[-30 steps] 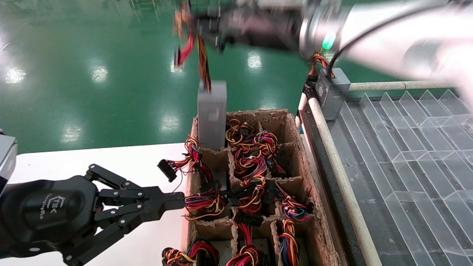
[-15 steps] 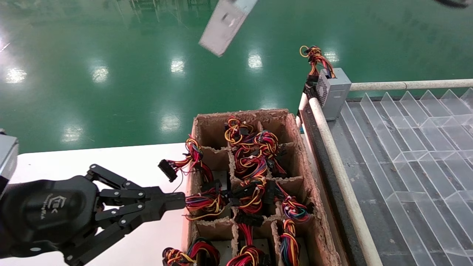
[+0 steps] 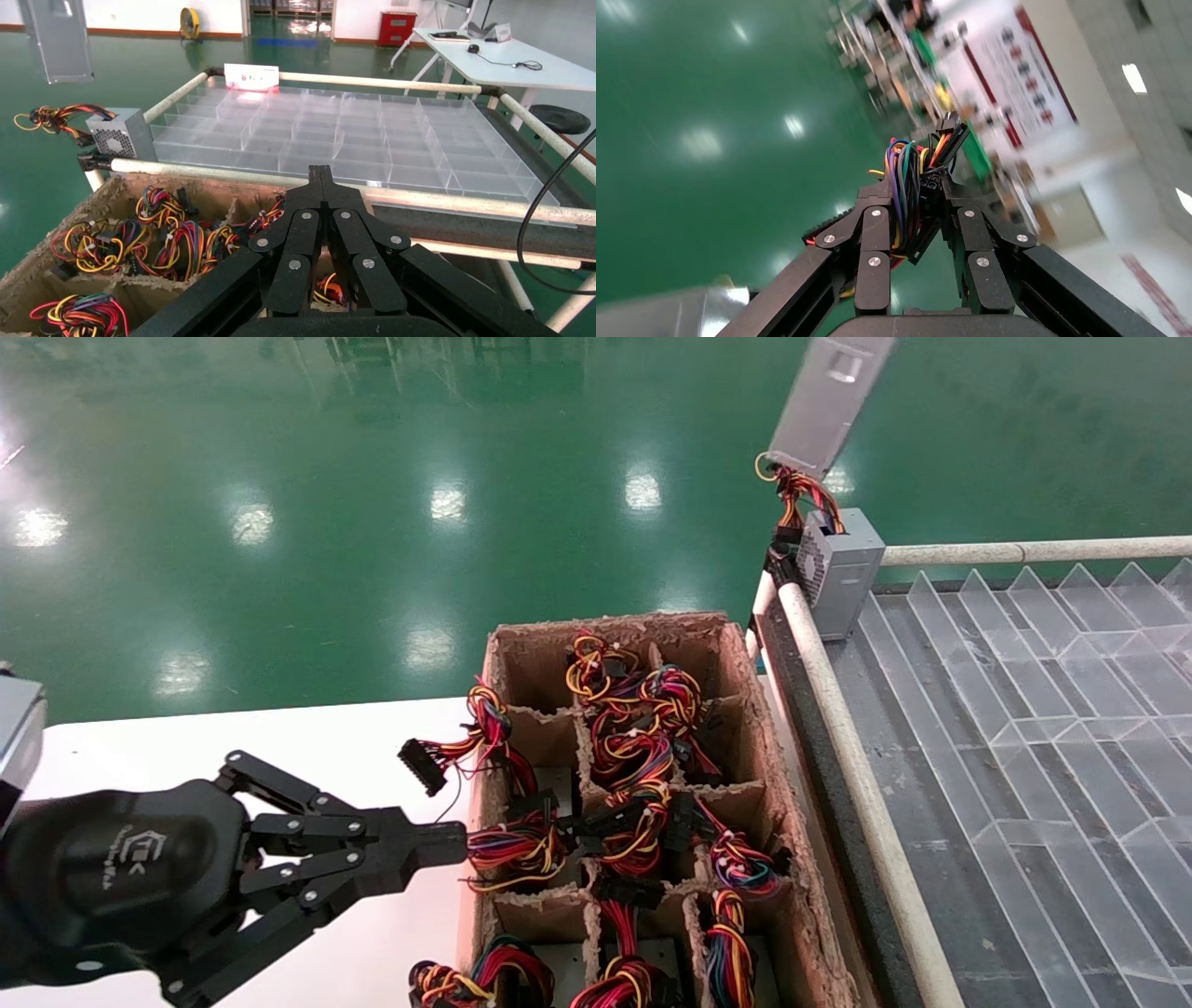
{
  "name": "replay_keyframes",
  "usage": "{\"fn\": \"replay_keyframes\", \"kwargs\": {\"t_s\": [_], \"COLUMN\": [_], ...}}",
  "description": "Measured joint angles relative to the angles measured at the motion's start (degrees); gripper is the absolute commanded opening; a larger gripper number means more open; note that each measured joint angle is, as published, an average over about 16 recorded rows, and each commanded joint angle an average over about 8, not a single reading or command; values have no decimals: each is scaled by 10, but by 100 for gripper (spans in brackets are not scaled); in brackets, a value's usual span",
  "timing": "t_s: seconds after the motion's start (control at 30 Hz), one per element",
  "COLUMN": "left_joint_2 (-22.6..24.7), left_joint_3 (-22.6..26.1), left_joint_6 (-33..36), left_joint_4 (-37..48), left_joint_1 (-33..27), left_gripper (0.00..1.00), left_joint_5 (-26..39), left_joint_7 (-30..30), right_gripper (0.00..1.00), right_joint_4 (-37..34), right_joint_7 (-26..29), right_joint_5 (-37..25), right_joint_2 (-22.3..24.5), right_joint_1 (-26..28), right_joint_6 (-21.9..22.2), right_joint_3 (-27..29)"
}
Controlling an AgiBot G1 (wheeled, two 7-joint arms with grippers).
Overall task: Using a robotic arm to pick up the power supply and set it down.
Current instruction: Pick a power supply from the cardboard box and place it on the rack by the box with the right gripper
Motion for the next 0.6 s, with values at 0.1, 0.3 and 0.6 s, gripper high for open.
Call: {"fn": "replay_keyframes", "kwargs": {"t_s": [0.1,0.3,0.6], "left_joint_2": [0,0,0], "left_joint_3": [0,0,0], "left_joint_6": [0,0,0], "left_joint_4": [0,0,0], "left_joint_1": [0,0,0], "left_gripper": [0,0,0], "left_joint_5": [0,0,0], "left_joint_7": [0,0,0], "right_gripper": [0,0,0], "right_joint_4": [-28,-73,-115], "right_joint_7": [-21,-60,-107], "right_joint_5": [-13,-32,-52], "right_joint_2": [3,9,15], "right_joint_1": [3,0,-21], "right_joint_6": [10,23,28], "right_joint_3": [-6,-16,-29]}}
